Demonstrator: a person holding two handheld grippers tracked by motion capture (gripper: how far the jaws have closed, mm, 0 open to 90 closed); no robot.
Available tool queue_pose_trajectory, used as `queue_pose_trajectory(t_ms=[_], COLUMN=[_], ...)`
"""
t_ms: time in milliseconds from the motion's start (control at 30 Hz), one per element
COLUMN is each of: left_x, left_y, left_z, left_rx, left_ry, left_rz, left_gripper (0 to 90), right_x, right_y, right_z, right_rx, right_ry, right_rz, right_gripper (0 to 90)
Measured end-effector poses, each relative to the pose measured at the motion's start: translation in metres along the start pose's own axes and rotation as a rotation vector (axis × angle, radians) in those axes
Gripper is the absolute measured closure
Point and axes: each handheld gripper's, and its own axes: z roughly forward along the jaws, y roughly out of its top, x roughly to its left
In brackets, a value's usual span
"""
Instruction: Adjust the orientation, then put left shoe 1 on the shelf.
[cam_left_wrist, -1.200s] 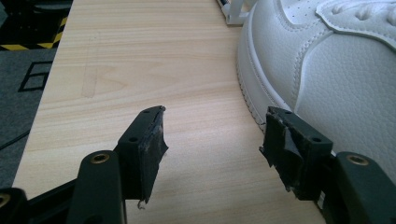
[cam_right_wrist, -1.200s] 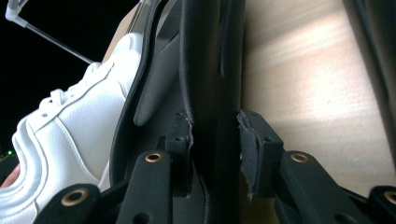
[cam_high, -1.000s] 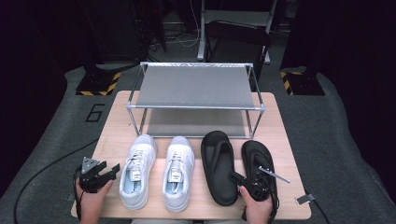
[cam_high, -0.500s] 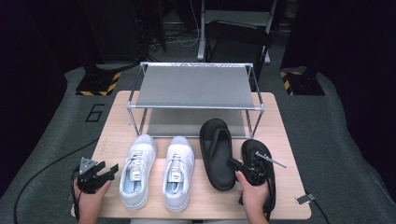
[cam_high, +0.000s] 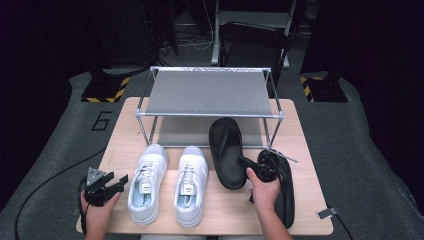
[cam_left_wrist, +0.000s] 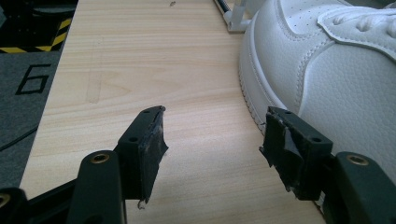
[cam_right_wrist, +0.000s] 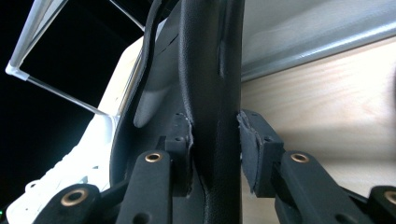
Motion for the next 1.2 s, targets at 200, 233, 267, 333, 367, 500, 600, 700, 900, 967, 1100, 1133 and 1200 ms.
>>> queue_pose_trajectory(t_ms=[200, 233, 267, 333, 367, 500, 600, 700, 900, 967, 1100, 1133, 1200], left_x=[0.000, 0.000, 0.000, -0.001, 0.000, -0.001, 0.000, 0.000, 0.001, 0.001, 0.002, 0.002, 0.002], left_y=[0.000, 0.001, 0.000, 0.000, 0.001, 0.000, 0.000, 0.000, 0.000, 0.000, -0.001, -0.001, -0.001], left_z=[0.000, 0.000, 0.001, 0.001, 0.000, 0.002, 0.001, 0.001, 0.001, 0.001, 0.001, 0.001, 0.002], left_rx=[-0.007, -0.001, -0.013, -0.015, 0.000, -0.014, -0.011, -0.012, 0.000, -0.006, -0.016, -0.019, -0.021], left_ry=[-0.002, -0.004, 0.000, 0.002, -0.002, -0.001, -0.002, 0.000, -0.001, 0.001, 0.008, 0.010, 0.011], left_rz=[-0.002, -0.001, -0.002, -0.001, 0.002, -0.002, -0.003, -0.002, -0.006, -0.009, -0.012, -0.014, -0.017], left_gripper=[38.0, 38.0, 38.0, 38.0, 37.9, 37.9, 38.0, 38.0, 38.0, 37.9, 37.9, 38.0, 37.9], right_x=[0.006, 0.006, 0.007, 0.008, 0.008, 0.008, 0.008, 0.008, 0.010, 0.008, 0.005, 0.005, 0.004], right_y=[0.009, 0.010, 0.011, 0.012, 0.013, 0.015, 0.017, 0.022, 0.029, 0.032, 0.036, 0.037, 0.039], right_z=[0.010, 0.011, 0.013, 0.018, 0.019, 0.029, 0.040, 0.051, 0.069, 0.076, 0.085, 0.088, 0.093], right_rx=[-0.003, 0.002, 0.001, -0.005, 0.001, 0.006, 0.008, 0.005, 0.005, 0.003, 0.001, -0.006, -0.002], right_ry=[0.001, 0.002, -0.001, -0.011, -0.013, -0.011, -0.031, -0.038, -0.041, -0.032, -0.033, -0.034, -0.025], right_rz=[-0.001, 0.006, 0.014, 0.002, 0.003, 0.022, -0.007, -0.007, -0.002, 0.034, 0.032, 0.039, 0.053], right_gripper=[66.1, 66.1, 66.1, 66.1, 66.1, 66.1, 66.1, 66.1, 66.1, 66.1, 66.1, 66.1, 66.1])
